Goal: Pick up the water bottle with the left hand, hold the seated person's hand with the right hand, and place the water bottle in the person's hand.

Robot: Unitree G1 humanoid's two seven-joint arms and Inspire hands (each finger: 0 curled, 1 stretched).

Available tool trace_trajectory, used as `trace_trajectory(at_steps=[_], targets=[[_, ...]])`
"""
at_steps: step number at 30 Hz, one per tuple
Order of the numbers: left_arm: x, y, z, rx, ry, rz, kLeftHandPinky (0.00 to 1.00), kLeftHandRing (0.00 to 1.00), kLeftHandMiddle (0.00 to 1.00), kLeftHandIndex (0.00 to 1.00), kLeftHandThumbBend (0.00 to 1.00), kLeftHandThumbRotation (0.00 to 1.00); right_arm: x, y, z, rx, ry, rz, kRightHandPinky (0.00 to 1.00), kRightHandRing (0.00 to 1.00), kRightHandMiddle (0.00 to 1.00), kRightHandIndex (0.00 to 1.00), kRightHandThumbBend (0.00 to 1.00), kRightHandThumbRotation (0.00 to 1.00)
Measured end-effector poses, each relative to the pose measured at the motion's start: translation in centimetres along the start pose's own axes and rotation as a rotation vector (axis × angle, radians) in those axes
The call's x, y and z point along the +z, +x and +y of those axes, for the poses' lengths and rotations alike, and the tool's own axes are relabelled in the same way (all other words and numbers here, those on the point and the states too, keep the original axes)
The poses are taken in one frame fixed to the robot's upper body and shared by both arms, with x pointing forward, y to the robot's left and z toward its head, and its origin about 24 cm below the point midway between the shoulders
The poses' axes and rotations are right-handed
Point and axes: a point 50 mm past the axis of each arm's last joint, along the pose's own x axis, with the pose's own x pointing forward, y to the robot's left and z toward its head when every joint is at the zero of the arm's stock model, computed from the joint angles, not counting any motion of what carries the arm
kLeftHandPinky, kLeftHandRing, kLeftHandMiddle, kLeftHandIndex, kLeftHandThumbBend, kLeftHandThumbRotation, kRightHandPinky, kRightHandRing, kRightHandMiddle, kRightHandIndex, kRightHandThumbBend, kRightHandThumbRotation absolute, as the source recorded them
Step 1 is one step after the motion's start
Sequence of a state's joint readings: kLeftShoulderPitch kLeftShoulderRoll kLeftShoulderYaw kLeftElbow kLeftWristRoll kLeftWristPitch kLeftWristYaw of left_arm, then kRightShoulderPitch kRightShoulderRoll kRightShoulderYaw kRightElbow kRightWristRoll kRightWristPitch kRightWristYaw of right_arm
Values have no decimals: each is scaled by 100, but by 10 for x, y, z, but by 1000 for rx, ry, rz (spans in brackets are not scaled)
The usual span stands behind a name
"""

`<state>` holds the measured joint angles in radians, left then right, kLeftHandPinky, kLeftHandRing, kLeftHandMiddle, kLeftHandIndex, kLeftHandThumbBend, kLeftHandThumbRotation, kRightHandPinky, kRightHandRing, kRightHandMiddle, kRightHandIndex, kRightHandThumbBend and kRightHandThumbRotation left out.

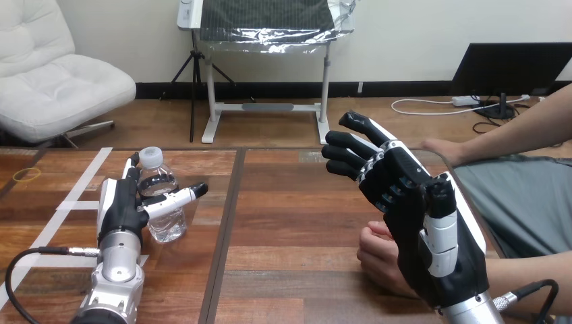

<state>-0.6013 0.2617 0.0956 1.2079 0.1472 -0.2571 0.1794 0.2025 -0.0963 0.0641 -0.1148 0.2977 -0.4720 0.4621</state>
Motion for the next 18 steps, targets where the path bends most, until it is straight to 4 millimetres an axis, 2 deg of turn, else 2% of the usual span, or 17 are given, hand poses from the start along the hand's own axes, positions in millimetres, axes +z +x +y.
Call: trace_trajectory(at_steps=[18], targets=[[2, 2, -1, -5, -9, 10, 86, 93, 95, 97, 94, 25, 0, 0, 0, 0, 0, 0, 82, 83, 84, 87, 76, 100]])
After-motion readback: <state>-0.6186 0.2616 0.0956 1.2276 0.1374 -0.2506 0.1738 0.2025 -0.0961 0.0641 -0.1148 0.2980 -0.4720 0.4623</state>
